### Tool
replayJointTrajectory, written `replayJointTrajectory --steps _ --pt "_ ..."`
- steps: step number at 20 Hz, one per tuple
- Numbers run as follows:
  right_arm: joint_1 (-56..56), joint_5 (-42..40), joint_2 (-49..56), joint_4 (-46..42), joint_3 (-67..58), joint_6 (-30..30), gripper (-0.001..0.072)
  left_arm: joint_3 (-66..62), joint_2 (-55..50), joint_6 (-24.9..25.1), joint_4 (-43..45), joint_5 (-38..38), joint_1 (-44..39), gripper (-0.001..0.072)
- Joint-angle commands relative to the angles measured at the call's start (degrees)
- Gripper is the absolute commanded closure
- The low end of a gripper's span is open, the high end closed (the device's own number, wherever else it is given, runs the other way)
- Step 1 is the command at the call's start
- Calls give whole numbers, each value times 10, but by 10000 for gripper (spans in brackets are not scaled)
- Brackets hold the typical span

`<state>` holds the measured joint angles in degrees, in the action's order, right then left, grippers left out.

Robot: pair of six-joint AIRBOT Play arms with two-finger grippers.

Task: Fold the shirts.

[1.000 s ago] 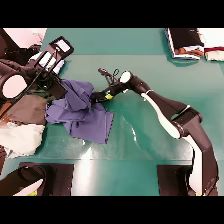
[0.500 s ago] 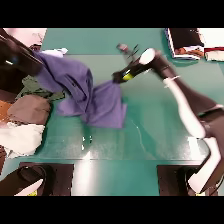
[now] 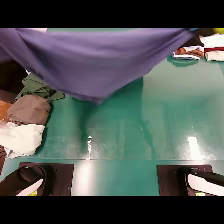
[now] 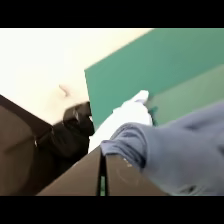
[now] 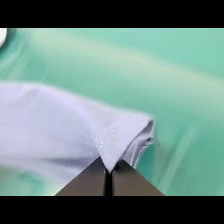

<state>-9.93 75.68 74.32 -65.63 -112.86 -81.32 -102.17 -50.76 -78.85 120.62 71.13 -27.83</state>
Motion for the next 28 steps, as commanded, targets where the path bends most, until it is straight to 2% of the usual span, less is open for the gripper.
replayJointTrajectory --steps 1,5,9,13,15,17,20,25,26,27,28 --pt "62 1 -104 -5 0 7 702 -39 2 14 5 -29 0 684" --pt "127 -30 -180 -5 0 8 703 -136 2 13 -17 -58 0 684" --pt "173 -21 -196 -3 0 7 703 -163 -5 13 -106 -71 0 685" --pt "155 80 -101 5 0 -14 703 -87 -94 12 -82 -54 0 685" --pt "140 146 -29 2 0 -17 703 -65 -172 10 -73 -47 0 685" --pt "125 171 43 -17 3 -17 703 -53 -259 5 -77 -49 5 684" --pt "120 117 119 -35 52 -16 703 -53 -383 -53 -146 -82 56 684" --pt "118 -9 187 -28 149 -6 698 -53 -500 -64 -300 -107 141 681" --pt "117 -28 194 -28 158 -7 697 -53 -509 -65 -311 -105 150 576" --pt "116 -45 199 -24 163 -7 694 -53 -512 -70 -313 -105 155 247" --pt "116 -53 200 -10 164 -7 573 -53 -512 -79 -310 -103 161 83"
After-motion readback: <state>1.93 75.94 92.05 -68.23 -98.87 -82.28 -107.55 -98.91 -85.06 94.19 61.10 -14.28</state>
